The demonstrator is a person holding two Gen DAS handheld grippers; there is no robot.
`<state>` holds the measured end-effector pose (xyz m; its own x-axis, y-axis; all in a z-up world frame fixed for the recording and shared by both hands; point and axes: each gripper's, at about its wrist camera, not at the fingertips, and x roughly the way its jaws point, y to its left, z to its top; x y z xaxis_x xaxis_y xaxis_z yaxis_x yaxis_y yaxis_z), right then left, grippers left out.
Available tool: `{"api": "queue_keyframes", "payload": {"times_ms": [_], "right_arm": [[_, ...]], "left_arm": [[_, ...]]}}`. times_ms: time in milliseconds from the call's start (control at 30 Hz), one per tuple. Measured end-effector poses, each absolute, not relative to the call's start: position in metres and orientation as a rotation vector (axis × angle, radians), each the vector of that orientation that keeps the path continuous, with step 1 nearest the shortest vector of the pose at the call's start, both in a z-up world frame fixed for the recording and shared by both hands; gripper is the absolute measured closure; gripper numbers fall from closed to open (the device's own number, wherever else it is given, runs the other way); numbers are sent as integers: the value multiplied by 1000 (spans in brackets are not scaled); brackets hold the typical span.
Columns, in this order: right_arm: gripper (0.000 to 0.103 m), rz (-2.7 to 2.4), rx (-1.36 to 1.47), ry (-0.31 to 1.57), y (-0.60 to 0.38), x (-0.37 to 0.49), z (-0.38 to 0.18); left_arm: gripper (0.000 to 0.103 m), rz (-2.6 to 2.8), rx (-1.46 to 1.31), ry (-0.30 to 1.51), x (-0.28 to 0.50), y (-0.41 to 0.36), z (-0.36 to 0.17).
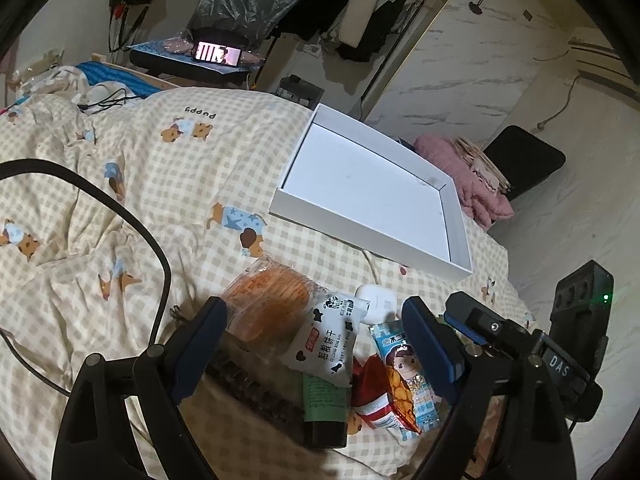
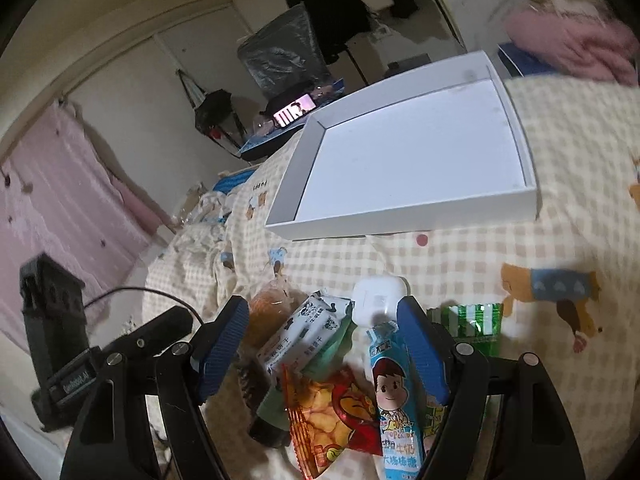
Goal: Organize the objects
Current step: 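Lower the left gripper onto the wrapped round biscuit and close on it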
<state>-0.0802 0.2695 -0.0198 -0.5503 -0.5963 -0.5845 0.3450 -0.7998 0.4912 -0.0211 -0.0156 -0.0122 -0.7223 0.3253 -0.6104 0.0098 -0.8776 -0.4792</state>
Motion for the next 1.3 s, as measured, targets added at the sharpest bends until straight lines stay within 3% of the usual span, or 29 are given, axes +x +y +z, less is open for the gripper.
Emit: {"api": "queue_keyframes", "payload": {"times_ms": [200, 300, 500, 633, 833, 1067, 1200, 1300], "right_arm": [[25, -2359, 1028, -399, 267, -78, -15], [25, -2348, 1030, -405, 267, -80, -15], [25, -2328, 1046, -421, 268, -83, -19], [25, -2329, 1049, -415, 268, -83, -19], [25, -2323, 1046, -390, 266, -82, -19], [25, -2310, 1065, -374, 262, -84, -23], [25, -2303, 1072, -367, 260, -85, -25], [25, -2296, 1080, -362, 259, -85, -26]], "left_arm": [[12, 2645, -1084, -753, -22, -24, -12], [25, 2619, -1119, -756, -25, -26, -13], [25, 2738, -1268, -325, -34, -8, -9], [25, 2603, -1363, -343, -55, -3, -25], [25, 2638, -1482, -208, -75, 0, -50], [25, 2588, -1507, -270, -85, 2, -64], [40, 2554, -1502, -338, -92, -1, -70], [44, 2545, -1497, -413, -92, -11, -72]]}}
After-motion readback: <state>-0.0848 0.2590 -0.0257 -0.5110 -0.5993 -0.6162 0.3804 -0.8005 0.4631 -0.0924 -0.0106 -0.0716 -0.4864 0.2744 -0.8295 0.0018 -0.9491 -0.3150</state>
